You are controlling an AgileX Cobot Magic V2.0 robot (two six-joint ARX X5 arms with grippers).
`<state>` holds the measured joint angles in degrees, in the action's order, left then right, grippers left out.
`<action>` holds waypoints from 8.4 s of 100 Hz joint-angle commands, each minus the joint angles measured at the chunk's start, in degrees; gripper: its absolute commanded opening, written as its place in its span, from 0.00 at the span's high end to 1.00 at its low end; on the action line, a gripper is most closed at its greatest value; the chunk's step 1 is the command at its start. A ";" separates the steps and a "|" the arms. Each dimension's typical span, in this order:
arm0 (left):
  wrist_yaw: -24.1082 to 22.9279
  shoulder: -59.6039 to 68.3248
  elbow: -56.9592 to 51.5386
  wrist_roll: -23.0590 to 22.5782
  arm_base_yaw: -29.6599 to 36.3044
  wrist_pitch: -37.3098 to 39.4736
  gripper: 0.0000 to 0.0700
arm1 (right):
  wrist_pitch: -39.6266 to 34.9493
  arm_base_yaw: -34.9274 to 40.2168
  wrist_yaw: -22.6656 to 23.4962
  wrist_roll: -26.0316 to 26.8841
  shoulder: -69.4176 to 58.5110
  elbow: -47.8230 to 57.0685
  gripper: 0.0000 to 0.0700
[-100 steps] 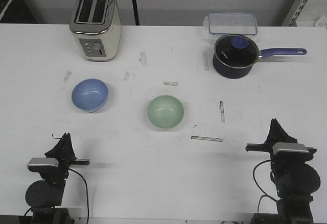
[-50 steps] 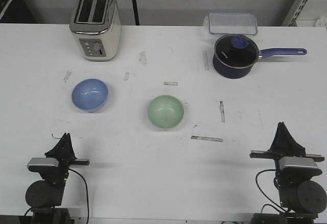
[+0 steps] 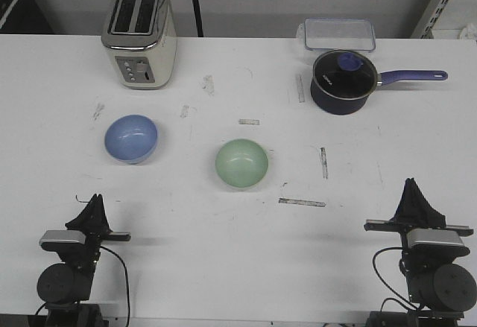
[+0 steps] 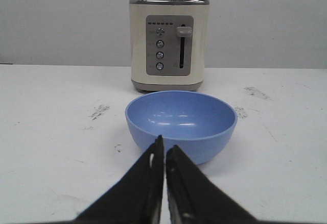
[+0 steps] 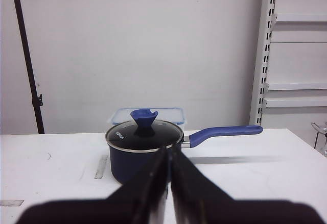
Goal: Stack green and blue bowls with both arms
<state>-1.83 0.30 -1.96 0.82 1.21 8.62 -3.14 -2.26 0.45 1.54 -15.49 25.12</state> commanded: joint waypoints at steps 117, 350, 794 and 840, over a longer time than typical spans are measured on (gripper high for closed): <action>-7.37 15.85 -18.25 -0.24 -0.07 3.04 1.00 | 0.74 0.04 0.15 0.57 0.07 0.26 1.00; 15.89 96.26 -77.85 20.48 -13.59 -49.24 0.53 | 0.72 0.04 0.15 0.57 0.07 0.26 1.00; 3.87 90.40 -92.00 20.17 23.23 -47.67 0.77 | 0.72 0.04 0.15 0.57 0.07 0.26 1.00; 3.76 65.70 -58.71 6.14 12.50 -16.39 0.90 | 0.72 0.04 0.15 0.57 0.07 0.26 1.00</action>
<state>1.85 68.58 -65.01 11.38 14.74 -12.69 -3.14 -2.26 0.45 1.54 -15.49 25.12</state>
